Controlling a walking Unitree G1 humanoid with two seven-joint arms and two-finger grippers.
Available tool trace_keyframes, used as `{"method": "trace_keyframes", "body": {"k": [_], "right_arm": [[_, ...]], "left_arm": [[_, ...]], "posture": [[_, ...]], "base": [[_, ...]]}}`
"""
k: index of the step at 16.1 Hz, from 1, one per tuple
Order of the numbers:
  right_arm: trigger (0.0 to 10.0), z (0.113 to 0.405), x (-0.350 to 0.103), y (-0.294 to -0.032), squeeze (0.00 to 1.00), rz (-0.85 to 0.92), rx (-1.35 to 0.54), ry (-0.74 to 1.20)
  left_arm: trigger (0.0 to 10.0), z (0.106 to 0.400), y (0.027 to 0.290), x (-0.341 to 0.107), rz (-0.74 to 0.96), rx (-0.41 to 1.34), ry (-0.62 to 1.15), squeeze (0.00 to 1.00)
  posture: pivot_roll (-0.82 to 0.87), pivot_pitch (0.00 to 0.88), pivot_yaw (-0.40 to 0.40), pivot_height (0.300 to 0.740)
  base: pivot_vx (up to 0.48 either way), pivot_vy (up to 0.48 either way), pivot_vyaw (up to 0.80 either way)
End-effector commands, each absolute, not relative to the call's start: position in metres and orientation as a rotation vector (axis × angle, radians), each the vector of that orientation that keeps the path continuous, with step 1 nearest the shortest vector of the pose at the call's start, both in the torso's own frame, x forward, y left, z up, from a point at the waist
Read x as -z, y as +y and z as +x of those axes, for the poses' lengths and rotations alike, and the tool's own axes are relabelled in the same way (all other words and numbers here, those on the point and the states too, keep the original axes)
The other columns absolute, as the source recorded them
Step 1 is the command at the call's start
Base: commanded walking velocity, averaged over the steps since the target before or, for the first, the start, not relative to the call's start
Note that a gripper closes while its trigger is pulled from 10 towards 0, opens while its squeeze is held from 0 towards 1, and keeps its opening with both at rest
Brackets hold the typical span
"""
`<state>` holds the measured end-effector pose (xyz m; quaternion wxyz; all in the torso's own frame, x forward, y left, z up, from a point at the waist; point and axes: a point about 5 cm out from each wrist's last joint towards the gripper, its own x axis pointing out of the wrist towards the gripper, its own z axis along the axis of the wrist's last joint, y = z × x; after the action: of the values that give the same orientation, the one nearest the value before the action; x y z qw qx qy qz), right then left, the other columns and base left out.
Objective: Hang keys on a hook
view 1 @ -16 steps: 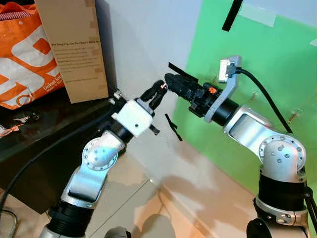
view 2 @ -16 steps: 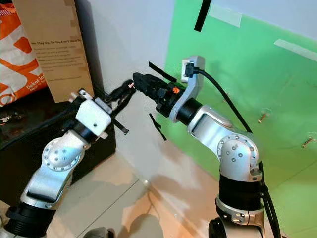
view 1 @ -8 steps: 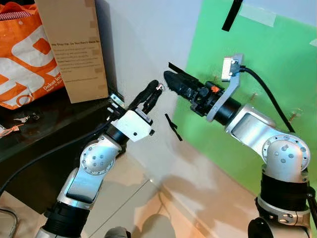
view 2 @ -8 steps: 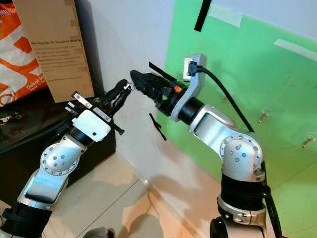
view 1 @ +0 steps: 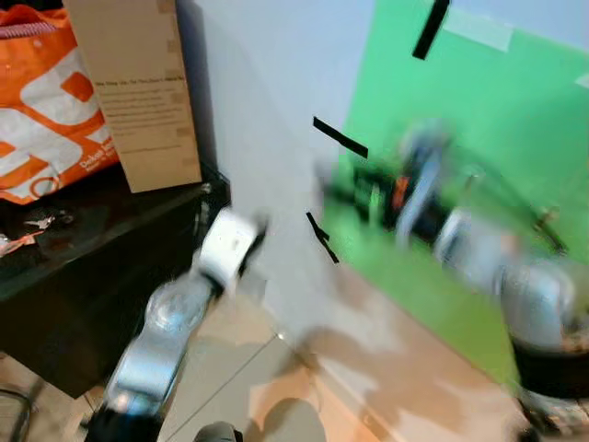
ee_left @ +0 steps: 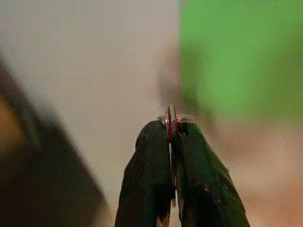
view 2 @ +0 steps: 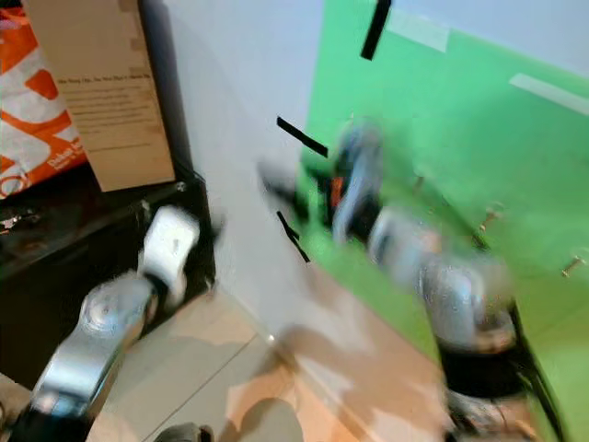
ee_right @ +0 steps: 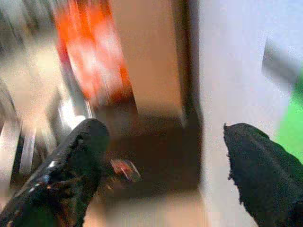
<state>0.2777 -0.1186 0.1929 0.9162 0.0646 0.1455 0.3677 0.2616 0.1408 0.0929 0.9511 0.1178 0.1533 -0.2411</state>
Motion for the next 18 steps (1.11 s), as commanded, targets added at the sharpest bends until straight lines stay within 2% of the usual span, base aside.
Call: {"method": "trace_keyframes", "body": {"k": [1, 2, 3, 4, 5, 6, 7, 8, 16, 18], "right_arm": [[10.0, 0.273, -0.188, -0.117, 1.00, 0.070, -0.782, 0.329], [10.0, 0.271, -0.184, -0.118, 1.00, 0.045, -0.784, 0.343], [10.0, 0.267, -0.176, -0.118, 1.00, 0.018, -0.804, 0.373], [10.0, 0.266, -0.174, -0.117, 1.00, 0.013, -0.812, 0.382], [10.0, 0.261, -0.170, -0.115, 1.00, -0.014, -0.839, 0.403], [10.0, 0.256, -0.164, -0.116, 1.00, -0.051, -0.862, 0.418], [10.0, 0.254, -0.157, -0.115, 1.00, -0.073, -0.867, 0.442], [10.0, 0.254, -0.155, -0.115, 1.00, -0.079, -0.868, 0.449], [10.0, 0.258, -0.155, -0.116, 1.00, -0.078, -0.899, 0.442], [10.0, 0.259, -0.156, -0.116, 1.00, -0.069, -0.900, 0.436]], "left_arm": [[0.0, 0.258, 0.146, -0.082, 0.166, 0.469, 0.457, 0.00], [0.0, 0.252, 0.150, -0.072, 0.103, 0.453, 0.546, 0.00], [0.0, 0.228, 0.165, -0.034, 0.015, 0.420, 0.820, 0.00], [0.0, 0.218, 0.174, -0.021, 0.132, 0.437, 0.881, 0.00], [0.0, 0.208, 0.172, -0.021, 0.066, 0.447, 0.920, 0.00], [0.0, 0.210, 0.163, -0.029, -0.130, 0.417, 0.934, 0.00], [0.0, 0.204, 0.174, -0.013, 0.016, 0.372, 1.006, 0.00], [0.0, 0.201, 0.178, -0.007, 0.067, 0.359, 1.031, 0.00], [0.0, 0.200, 0.177, -0.012, 0.108, 0.368, 1.031, 0.00], [0.0, 0.210, 0.174, -0.024, 0.144, 0.436, 0.891, 0.00]], "posture": [[0.04, 0.000, -0.075, 0.740], [0.04, 0.000, -0.075, 0.740], [0.04, 0.000, -0.072, 0.740], [0.03, 0.000, -0.068, 0.740], [0.02, 0.000, -0.065, 0.740], [0.03, 0.000, -0.068, 0.740], [0.03, 0.000, -0.074, 0.740], [0.03, 0.000, -0.074, 0.740], [0.04, 0.000, -0.103, 0.740], [0.04, 0.000, -0.104, 0.740]], "base": [[0.000, 0.000, 0.00], [0.000, 0.000, 0.00], [0.000, 0.000, 0.00], [0.000, 0.000, 0.00], [0.000, 0.000, 0.00], [0.000, 0.000, 0.00], [0.000, 0.000, 0.00], [0.000, 0.000, 0.00], [0.000, 0.000, 0.00], [0.000, 0.000, 0.00]]}}
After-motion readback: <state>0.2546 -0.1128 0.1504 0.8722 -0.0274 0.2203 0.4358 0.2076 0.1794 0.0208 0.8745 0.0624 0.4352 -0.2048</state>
